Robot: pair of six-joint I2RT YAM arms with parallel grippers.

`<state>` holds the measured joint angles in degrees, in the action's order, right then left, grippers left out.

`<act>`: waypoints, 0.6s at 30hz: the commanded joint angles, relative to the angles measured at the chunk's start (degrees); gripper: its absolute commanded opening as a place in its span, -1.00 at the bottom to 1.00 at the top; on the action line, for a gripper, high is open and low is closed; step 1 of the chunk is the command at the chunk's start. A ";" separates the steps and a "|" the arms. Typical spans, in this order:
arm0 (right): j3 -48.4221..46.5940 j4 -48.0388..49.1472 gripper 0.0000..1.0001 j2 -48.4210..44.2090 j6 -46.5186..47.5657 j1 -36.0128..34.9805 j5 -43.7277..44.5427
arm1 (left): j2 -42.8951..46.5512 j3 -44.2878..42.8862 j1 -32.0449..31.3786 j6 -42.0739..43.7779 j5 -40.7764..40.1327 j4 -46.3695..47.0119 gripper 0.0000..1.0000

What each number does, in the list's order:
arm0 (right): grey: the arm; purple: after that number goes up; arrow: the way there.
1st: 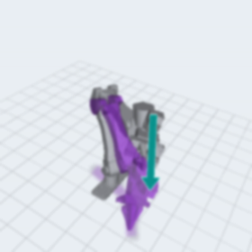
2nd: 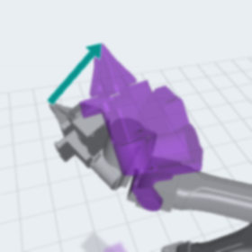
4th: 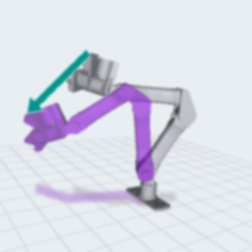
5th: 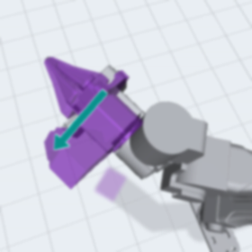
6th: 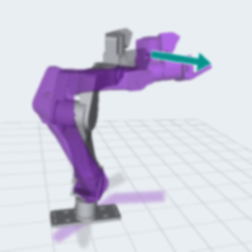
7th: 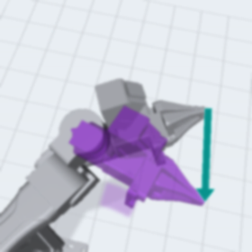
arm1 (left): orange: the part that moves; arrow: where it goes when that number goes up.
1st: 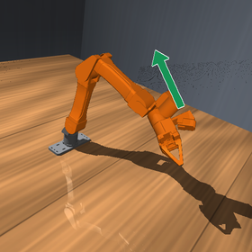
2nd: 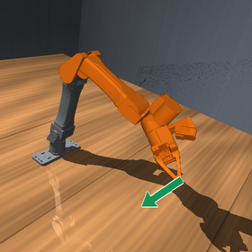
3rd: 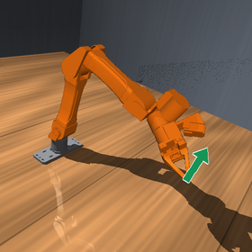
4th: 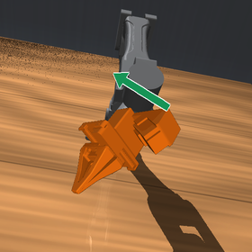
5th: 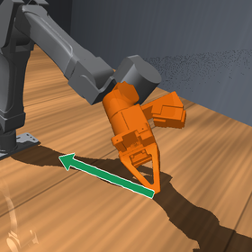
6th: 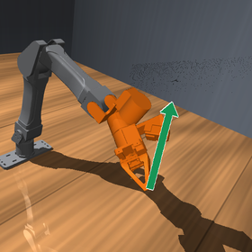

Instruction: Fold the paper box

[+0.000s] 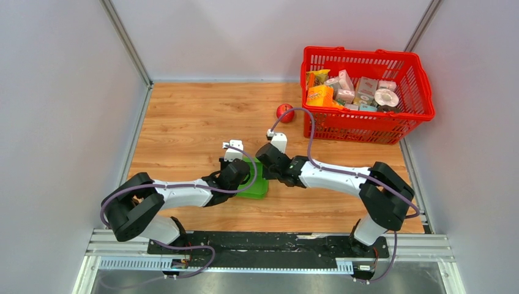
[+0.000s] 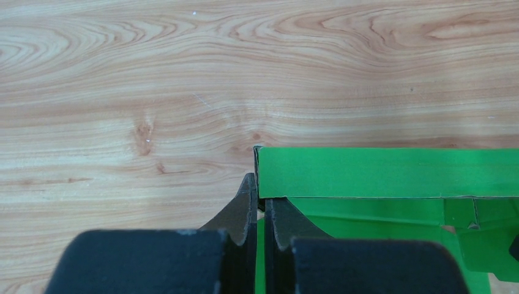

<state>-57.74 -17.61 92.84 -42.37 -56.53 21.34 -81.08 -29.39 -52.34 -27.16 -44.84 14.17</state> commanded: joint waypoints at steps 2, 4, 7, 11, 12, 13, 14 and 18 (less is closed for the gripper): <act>-0.98 10.28 -0.85 0.94 -9.04 0.02 -5.61 | 0.30 -0.23 -0.31 -0.62 2.91 2.17 -1.00; 1.56 12.76 -0.81 1.12 -8.35 0.11 -6.22 | 0.39 -0.23 -0.31 -0.44 3.35 2.26 -1.00; 3.32 14.35 -0.72 0.77 -1.78 0.63 -7.53 | 0.66 0.21 -0.31 -0.70 1.95 1.56 -1.00; 7.61 15.84 -0.45 -4.48 10.97 1.34 -11.66 | 1.45 0.47 -0.31 -0.09 1.52 1.91 -1.00; 8.59 15.24 -0.43 -5.90 13.95 2.29 -12.63 | 1.45 0.47 -0.31 -0.18 1.07 1.74 -1.00; 9.65 15.06 -0.38 -7.39 15.11 2.91 -13.43 | 1.54 0.47 -0.31 -0.26 0.81 1.65 -1.00; 12.18 14.80 -0.26 -10.80 16.08 3.70 -14.39 | 1.54 0.38 -0.31 -0.18 0.89 1.73 -1.00; 18.25 13.13 -0.16 -19.87 17.93 10.89 -17.47 | 1.45 0.38 -0.31 0.09 0.55 1.38 -1.00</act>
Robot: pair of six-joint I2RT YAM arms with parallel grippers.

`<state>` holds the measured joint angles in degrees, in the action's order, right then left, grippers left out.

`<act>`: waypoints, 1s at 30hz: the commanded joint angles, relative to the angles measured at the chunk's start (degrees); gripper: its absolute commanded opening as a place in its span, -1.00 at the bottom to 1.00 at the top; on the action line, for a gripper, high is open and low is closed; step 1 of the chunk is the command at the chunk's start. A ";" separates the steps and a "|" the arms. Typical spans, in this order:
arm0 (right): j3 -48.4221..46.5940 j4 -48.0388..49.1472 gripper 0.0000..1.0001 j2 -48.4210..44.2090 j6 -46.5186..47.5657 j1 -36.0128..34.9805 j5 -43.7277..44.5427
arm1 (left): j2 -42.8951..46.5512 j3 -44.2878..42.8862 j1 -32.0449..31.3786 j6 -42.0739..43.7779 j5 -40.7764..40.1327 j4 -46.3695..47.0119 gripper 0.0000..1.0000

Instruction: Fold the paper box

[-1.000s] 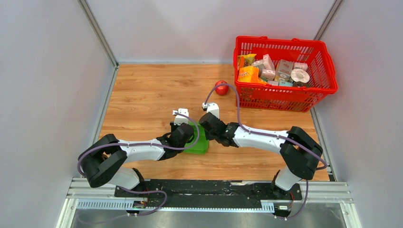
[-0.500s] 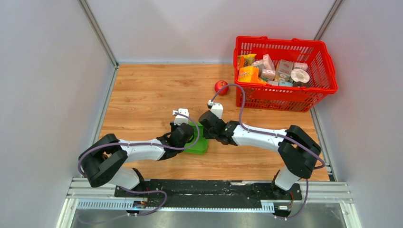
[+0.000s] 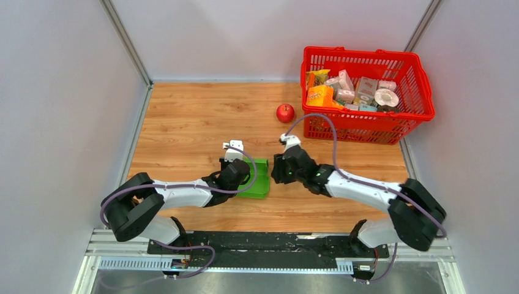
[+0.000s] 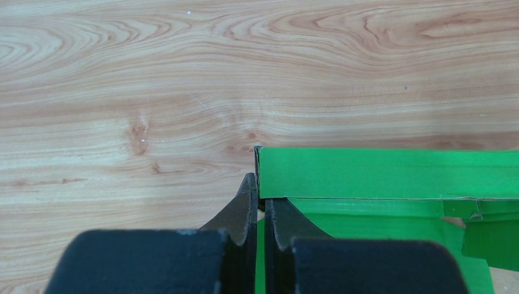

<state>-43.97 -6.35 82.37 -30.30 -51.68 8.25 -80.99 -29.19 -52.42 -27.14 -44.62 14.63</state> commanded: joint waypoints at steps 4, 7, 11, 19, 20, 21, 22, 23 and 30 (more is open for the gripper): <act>7.14 0.20 -0.13 -15.04 8.49 10.54 -5.54 | 2.06 0.27 -0.22 0.24 0.67 1.36 -1.00; 5.39 2.04 -0.17 -11.91 13.84 11.34 -5.96 | 1.98 0.36 -0.22 0.15 0.33 1.10 -1.00; 2.22 9.91 -0.20 -3.37 19.91 9.67 -9.57 | 2.07 0.27 -0.13 0.68 0.59 1.45 -1.00; 1.96 21.99 -0.22 4.81 23.80 4.31 -13.08 | 1.27 -0.08 -0.13 0.86 0.23 1.10 -1.00; 1.43 23.04 -0.22 5.25 23.71 3.96 -12.91 | 1.27 -0.08 -0.22 0.86 0.32 1.10 -1.00; 1.34 23.74 -0.22 5.69 23.80 3.26 -11.95 | 1.19 -0.08 -0.22 0.86 0.41 1.10 -1.00; 1.16 24.45 -0.22 6.39 23.80 2.73 -10.72 | 1.19 0.01 -0.22 0.77 0.41 1.01 -1.00; 0.99 25.32 -0.22 6.75 23.80 2.20 -8.62 | 1.27 0.01 -0.14 0.77 0.32 1.10 -1.00; 1.60 29.90 -0.35 9.56 23.54 -1.40 9.74 | 1.19 0.10 -0.22 0.77 0.24 1.19 -1.00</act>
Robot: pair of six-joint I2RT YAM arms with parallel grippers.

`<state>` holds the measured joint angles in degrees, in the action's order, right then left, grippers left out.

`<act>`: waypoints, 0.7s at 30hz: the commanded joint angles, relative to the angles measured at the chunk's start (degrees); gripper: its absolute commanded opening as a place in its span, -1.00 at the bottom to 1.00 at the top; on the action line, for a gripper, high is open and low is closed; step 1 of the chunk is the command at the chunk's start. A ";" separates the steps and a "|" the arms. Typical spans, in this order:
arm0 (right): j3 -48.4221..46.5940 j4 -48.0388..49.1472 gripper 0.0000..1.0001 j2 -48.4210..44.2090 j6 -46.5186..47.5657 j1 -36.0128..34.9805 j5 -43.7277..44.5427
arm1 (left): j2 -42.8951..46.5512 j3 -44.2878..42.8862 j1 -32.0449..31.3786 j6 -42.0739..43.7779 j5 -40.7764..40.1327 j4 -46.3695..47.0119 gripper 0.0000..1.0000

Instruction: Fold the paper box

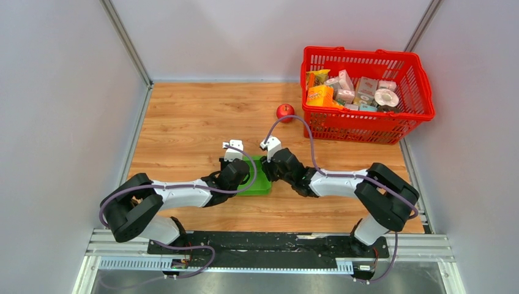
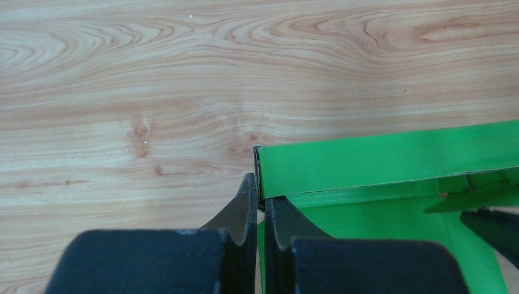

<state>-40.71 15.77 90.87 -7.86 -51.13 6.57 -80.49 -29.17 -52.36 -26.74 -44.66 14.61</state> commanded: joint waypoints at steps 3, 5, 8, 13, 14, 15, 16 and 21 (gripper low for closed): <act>-1.22 9.71 -0.45 2.03 1.53 -3.88 16.88 | 0.68 -0.01 -0.29 0.20 0.72 1.30 -1.00; -1.04 11.29 -0.56 2.64 1.01 -4.32 17.86 | 0.51 -0.01 -0.20 0.02 1.07 1.47 -1.00; -1.22 13.31 -0.55 4.22 0.30 -4.41 17.87 | 0.24 -0.10 -0.20 -0.24 1.33 1.39 -1.00; -1.83 15.78 -0.50 6.77 0.04 -4.41 20.15 | 0.16 -0.10 -0.20 -0.33 1.34 1.30 -1.00; -1.92 16.74 -0.52 7.04 0.04 -4.41 20.41 | 0.24 -0.10 -0.29 -0.42 1.42 1.38 -1.00; -1.83 17.45 -0.55 7.30 -0.14 -4.59 21.46 | 0.24 -0.19 -0.20 -0.33 1.60 1.38 -1.00; -1.74 18.24 -0.62 7.91 -0.40 -4.68 22.08 | 0.24 -0.10 -0.29 -0.33 1.69 1.56 -1.00; -3.23 22.72 -0.94 11.34 -1.63 -7.57 30.49 | 0.24 -0.10 -0.20 -1.12 1.24 1.21 -1.00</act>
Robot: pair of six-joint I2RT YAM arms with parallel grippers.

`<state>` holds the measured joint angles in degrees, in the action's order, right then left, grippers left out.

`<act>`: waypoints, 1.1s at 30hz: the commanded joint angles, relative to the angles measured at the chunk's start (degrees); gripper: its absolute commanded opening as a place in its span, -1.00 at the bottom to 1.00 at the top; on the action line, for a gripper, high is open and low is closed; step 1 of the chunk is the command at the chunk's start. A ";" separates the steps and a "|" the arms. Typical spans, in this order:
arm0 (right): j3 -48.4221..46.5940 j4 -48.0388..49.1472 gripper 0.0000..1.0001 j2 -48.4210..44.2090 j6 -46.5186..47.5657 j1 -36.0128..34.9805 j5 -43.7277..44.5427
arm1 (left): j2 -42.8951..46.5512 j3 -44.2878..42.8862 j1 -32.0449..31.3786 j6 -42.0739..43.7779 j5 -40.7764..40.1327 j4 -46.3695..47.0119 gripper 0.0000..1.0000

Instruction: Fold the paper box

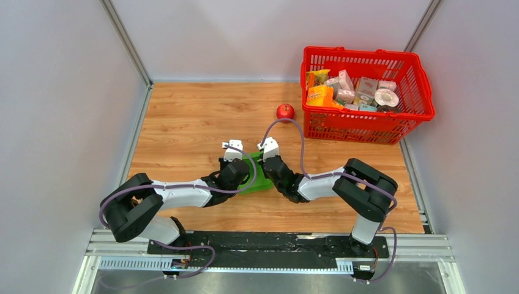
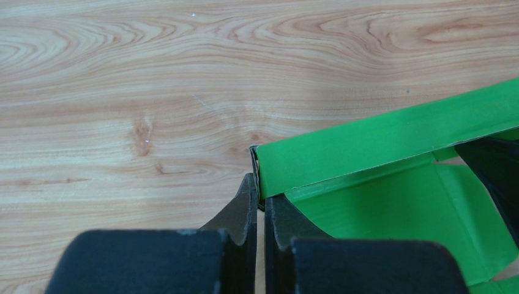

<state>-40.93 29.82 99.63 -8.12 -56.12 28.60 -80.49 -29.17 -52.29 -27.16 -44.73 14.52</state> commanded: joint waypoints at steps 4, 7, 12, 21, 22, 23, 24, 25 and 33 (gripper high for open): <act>-8.18 4.56 -1.00 8.02 -7.25 -4.70 20.33 | -0.02 -0.10 -0.27 -1.14 1.05 1.03 -1.00; -10.22 -2.28 -1.00 10.13 -13.75 -7.25 31.23 | 0.24 -0.19 -0.27 -1.32 2.01 1.29 -1.00; -16.20 -17.08 -1.00 12.25 -26.41 -7.78 36.09 | -0.28 -0.10 -0.18 -2.55 1.57 1.03 -1.00; -4.27 -3.54 -0.66 3.40 -15.26 -7.17 26.53 | -2.48 -0.54 0.61 -4.04 3.07 0.59 -1.00; -3.12 -4.76 -0.49 2.24 -14.39 -6.99 25.38 | -2.57 -0.54 0.70 -4.04 2.46 0.33 -1.00; -2.15 -5.73 -0.36 0.93 -14.21 -6.81 24.06 | -2.66 -0.45 0.79 -4.13 2.02 0.07 -1.00; -0.14 -6.87 -0.24 -2.22 -14.12 -6.38 21.78 | -2.66 -0.54 1.05 -4.48 2.10 -0.11 -1.00; 1.01 -9.41 -0.09 -4.17 -15.16 -6.20 20.80 | -2.74 -0.63 1.57 -4.74 2.89 -0.20 -1.00; 3.40 -31.38 0.61 -23.16 -22.89 6.70 -13.82 | -1.69 -0.80 2.28 -5.28 3.86 -1.78 -1.00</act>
<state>-35.31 11.55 81.82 -25.30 -57.58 37.87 -82.26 -29.21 -50.61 -31.22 -42.17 15.66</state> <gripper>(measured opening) 0.785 0.029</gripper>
